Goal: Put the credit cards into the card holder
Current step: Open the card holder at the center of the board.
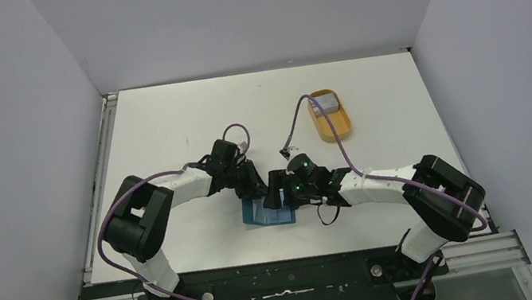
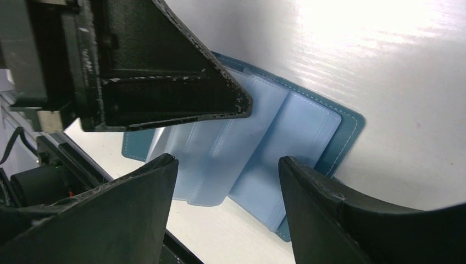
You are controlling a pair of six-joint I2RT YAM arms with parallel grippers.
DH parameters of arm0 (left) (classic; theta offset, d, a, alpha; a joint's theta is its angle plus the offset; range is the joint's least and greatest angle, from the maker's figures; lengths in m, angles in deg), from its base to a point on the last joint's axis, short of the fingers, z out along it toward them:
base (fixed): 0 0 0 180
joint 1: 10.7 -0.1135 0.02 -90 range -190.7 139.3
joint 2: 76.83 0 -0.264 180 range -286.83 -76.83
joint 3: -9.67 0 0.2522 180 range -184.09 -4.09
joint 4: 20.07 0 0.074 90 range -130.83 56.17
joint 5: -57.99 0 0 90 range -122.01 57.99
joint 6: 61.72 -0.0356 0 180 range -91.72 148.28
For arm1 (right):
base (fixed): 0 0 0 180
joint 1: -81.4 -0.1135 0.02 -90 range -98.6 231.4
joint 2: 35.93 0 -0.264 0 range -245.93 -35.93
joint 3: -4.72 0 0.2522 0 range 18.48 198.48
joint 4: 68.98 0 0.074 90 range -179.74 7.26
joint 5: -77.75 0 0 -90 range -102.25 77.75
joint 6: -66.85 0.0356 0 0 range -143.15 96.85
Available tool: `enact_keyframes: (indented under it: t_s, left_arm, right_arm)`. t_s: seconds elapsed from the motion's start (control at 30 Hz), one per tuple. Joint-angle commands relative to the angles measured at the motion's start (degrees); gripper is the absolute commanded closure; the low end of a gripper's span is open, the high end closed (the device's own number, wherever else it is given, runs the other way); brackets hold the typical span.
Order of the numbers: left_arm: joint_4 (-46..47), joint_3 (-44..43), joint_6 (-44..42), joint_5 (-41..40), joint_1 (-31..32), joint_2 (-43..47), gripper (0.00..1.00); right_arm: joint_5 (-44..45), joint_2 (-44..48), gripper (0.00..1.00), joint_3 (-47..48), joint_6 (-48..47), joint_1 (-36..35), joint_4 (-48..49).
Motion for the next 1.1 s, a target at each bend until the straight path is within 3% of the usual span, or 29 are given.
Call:
enact_keyframes:
  t_s: [0.0,0.33,0.7,0.9,1.07]
  left_arm:
    - [0.57,-0.77,-0.18,0.13,-0.17,-0.37,0.91]
    - [0.49,-0.74,-0.05,0.49,-0.17,-0.1,0.92]
    - [-0.32,-0.91,0.05,1.43,-0.35,1.77,0.67]
    - [-2.44,-1.07,-1.04,0.93,-0.86,3.91,0.64]
    - [-6.65,-1.64,-3.46,-1.39,-0.96,5.16,0.64]
  right_arm:
    - [2.08,-1.08,0.32,3.18,-1.28,-0.87,-2.36]
    - [4.55,-3.14,0.38,5.0,-1.57,-1.26,-8.91]
    - [6.18,-4.84,0.77,4.27,-1.1,-0.69,-11.71]
    - [7.7,-4.25,0.98,4.35,-1.47,-0.62,-13.13]
    - [9.49,-2.61,1.0,3.8,-0.77,-0.58,-15.32]
